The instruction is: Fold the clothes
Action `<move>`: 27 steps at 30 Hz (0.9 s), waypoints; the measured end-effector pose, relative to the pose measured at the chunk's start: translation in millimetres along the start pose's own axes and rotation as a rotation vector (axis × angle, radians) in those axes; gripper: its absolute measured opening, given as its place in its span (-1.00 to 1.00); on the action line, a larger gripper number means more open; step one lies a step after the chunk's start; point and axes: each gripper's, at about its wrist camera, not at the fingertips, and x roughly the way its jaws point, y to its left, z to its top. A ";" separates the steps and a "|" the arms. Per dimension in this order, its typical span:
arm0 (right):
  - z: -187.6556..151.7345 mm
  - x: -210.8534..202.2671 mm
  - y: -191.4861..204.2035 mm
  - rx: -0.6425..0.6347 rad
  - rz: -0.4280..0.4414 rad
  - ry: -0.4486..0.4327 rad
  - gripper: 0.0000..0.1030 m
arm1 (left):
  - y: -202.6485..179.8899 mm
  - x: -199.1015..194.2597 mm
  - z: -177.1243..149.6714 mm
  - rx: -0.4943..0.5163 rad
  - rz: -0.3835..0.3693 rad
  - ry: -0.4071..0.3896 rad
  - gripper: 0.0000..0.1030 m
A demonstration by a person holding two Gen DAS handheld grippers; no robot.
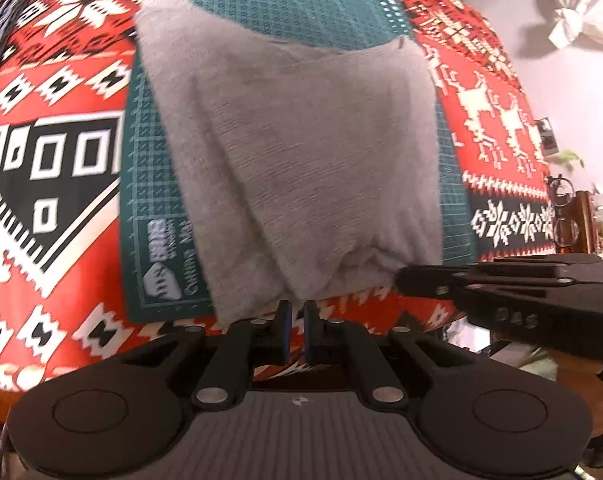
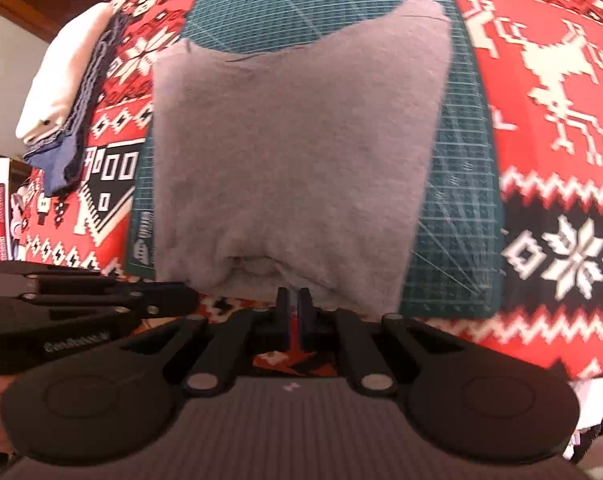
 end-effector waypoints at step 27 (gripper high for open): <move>5.6 34.9 27.0 -0.033 0.088 0.043 -0.90 | 21.4 -0.2 -5.7 -0.046 -0.020 0.024 -0.92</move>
